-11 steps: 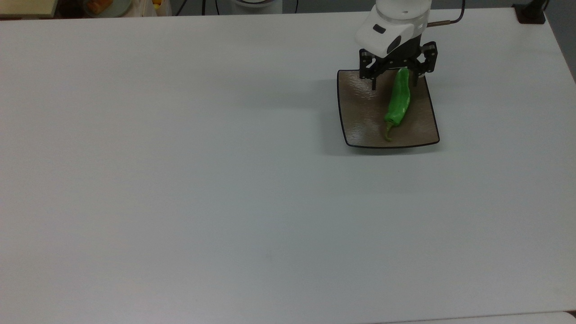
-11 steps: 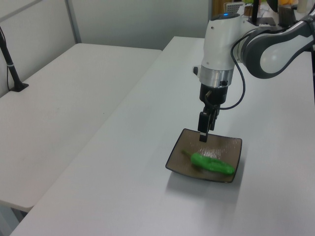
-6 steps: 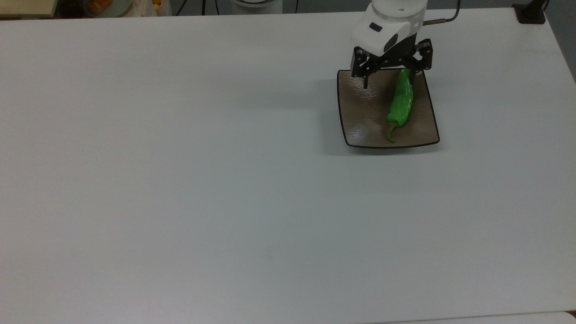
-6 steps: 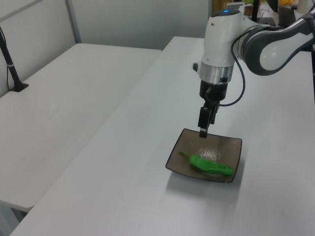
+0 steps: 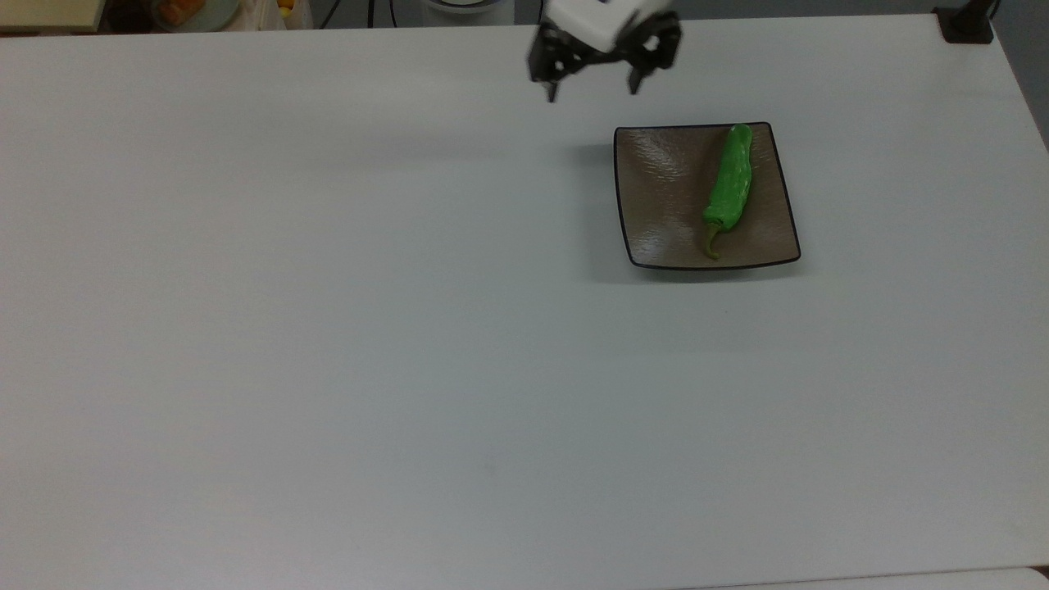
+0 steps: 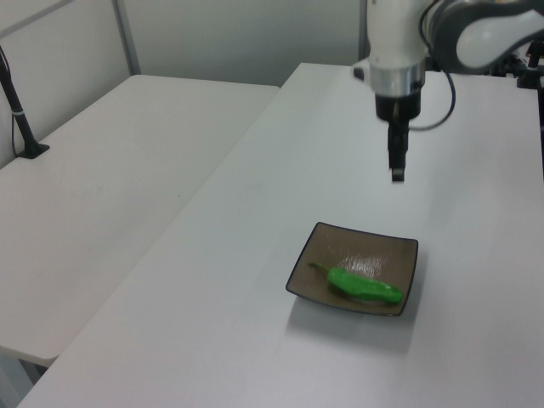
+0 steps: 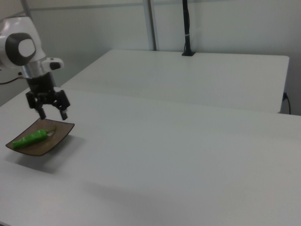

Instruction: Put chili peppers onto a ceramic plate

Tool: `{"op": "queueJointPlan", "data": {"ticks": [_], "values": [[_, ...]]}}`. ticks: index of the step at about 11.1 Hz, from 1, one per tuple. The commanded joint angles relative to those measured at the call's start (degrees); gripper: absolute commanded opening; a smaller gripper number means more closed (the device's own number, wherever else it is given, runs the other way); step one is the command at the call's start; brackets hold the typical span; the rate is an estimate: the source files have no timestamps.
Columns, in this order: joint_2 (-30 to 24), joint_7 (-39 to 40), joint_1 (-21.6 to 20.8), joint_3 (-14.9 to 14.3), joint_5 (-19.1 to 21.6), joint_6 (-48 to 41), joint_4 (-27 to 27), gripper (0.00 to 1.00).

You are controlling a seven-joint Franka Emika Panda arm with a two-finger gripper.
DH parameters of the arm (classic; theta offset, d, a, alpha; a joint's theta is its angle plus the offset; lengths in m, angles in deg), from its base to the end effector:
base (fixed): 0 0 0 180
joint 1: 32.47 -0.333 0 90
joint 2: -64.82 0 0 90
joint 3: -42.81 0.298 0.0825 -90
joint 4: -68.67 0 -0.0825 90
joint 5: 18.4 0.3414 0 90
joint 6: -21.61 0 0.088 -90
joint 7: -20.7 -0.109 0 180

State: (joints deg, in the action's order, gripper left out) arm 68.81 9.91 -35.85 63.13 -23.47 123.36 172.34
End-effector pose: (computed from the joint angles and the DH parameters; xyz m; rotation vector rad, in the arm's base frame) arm 0.4893 0.2018 0.4845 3.0281 0.3775 -0.1158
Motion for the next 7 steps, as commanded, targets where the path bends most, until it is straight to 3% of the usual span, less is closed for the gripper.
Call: {"op": "queueJointPlan", "data": {"ticks": [1,6,7], "values": [[-5.3,4.8,-1.5,-10.4,0.0,-2.2,1.1,1.00],[-5.8,10.3,-1.9,-20.4,1.5,1.1,1.4,1.00],[-5.8,11.9,-1.9,-22.1,3.9,1.9,1.4,1.00]]}}
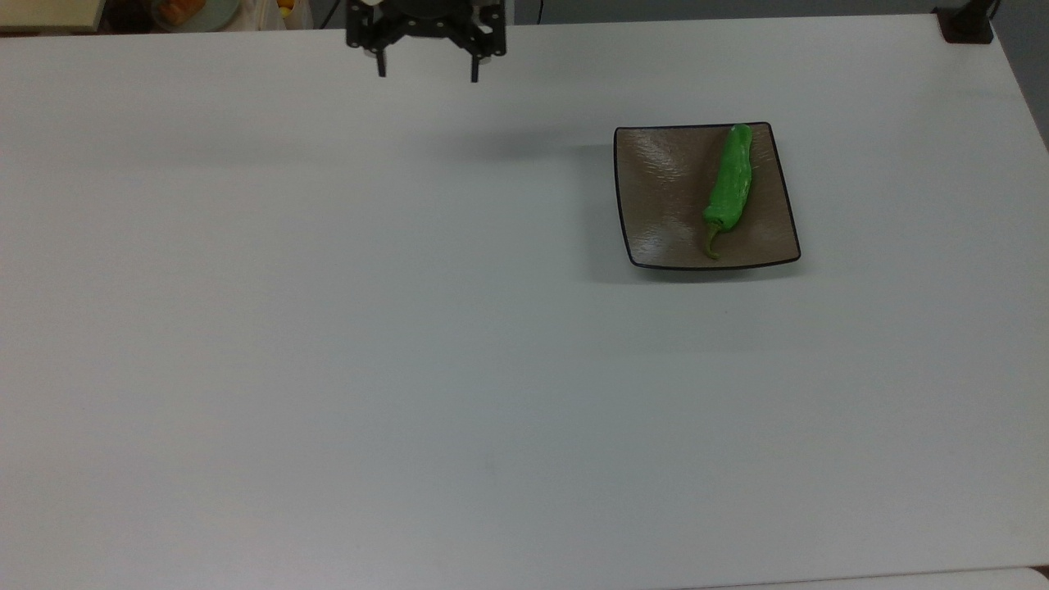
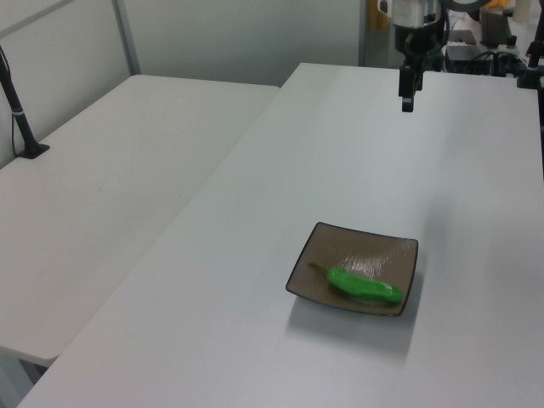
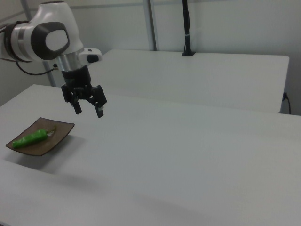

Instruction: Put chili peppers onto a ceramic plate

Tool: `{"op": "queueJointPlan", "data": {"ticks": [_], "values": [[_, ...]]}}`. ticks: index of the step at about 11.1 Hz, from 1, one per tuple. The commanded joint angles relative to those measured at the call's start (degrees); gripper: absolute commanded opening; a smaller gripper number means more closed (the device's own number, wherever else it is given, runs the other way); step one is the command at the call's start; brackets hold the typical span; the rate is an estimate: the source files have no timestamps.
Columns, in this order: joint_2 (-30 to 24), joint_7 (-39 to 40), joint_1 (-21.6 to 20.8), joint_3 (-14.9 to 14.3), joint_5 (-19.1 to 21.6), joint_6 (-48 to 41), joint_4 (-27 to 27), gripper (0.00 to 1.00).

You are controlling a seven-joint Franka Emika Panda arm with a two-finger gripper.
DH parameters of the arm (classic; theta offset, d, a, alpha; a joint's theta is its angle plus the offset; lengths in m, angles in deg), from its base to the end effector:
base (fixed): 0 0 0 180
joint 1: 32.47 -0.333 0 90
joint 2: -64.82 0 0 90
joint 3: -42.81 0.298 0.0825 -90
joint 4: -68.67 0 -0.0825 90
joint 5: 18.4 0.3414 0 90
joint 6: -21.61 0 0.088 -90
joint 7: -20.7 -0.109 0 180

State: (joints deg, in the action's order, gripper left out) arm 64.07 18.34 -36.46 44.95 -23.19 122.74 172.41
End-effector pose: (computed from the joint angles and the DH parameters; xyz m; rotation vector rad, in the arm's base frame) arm 0.5121 0.0475 0.5242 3.0543 0.1272 -0.0402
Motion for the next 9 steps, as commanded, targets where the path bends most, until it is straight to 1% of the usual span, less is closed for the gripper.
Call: {"op": "queueJointPlan", "data": {"ticks": [1,2,9], "values": [[-1.2,5.5,-1.2,-4.5,5.8,2.6,1.3,1.00],[-1.3,6.4,-0.9,-4.7,6.1,2.7,1.3,1.00],[-1.4,5.7,-1.0,-4.7,6.1,2.8,1.6,1.00]]}}
